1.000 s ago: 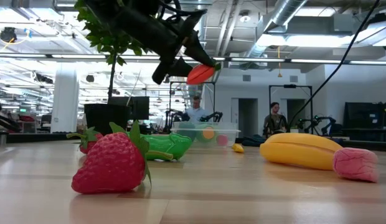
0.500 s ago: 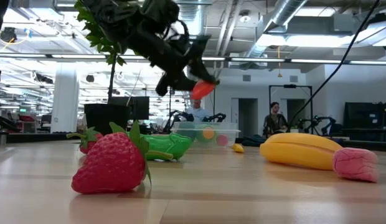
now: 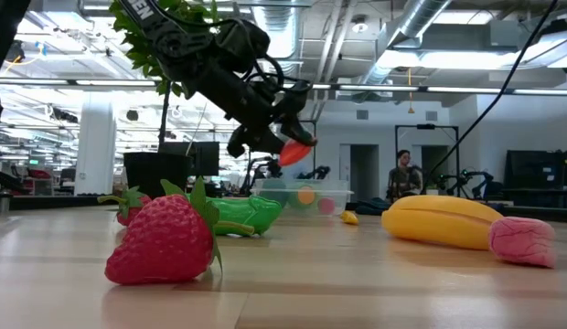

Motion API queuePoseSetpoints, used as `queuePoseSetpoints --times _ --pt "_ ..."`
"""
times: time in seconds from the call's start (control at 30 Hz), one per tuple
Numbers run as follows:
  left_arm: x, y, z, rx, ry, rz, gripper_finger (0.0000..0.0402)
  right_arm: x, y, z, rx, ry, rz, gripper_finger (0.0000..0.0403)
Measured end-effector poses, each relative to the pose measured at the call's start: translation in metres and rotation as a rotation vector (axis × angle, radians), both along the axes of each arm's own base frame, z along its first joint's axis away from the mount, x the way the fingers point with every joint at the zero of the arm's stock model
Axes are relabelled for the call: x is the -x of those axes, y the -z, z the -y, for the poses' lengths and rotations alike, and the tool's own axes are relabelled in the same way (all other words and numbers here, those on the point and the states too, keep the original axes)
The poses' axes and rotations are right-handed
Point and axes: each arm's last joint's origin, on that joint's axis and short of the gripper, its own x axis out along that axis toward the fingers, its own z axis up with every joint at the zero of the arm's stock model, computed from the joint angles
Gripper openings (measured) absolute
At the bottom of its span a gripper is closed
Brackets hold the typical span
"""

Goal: Pick and placing Produce into tupperware
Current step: Put the orange carrot into the transparent bin, then put the yellow banana into the transparent bin

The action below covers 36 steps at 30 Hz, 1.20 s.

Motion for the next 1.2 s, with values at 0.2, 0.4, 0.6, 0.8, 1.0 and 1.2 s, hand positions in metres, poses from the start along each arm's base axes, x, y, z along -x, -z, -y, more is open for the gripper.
queuePoseSetpoints --times 0.2,0.4,0.6,0.8,1.0,1.2 --pt "0.006 0.005 -0.012 0.009 -0.047 -0.060 0.0184 0.000 0.000 0.000 0.004 -0.010 -0.003 0.0216" --pt "0.009 0.007 -0.016 0.018 -0.063 -0.082 0.0186 0.000 0.000 0.000 0.007 -0.012 -0.006 0.0216" --pt "0.009 0.007 -0.016 0.015 -0.061 -0.085 0.0206 0.000 0.000 0.000 0.011 -0.014 -0.008 0.0216" --pt "0.009 0.007 -0.016 0.014 -0.062 -0.085 0.0231 0.000 0.000 0.000 0.011 -0.013 -0.008 0.0216" --pt "0.008 0.002 -0.013 0.055 0.031 -0.054 0.0240 0.000 0.000 0.000 0.011 -0.014 -0.009 0.0216" --pt "0.008 -0.013 -0.001 0.125 0.358 0.000 0.0241 -0.001 -0.001 0.001 0.040 -0.018 0.024 0.0216"
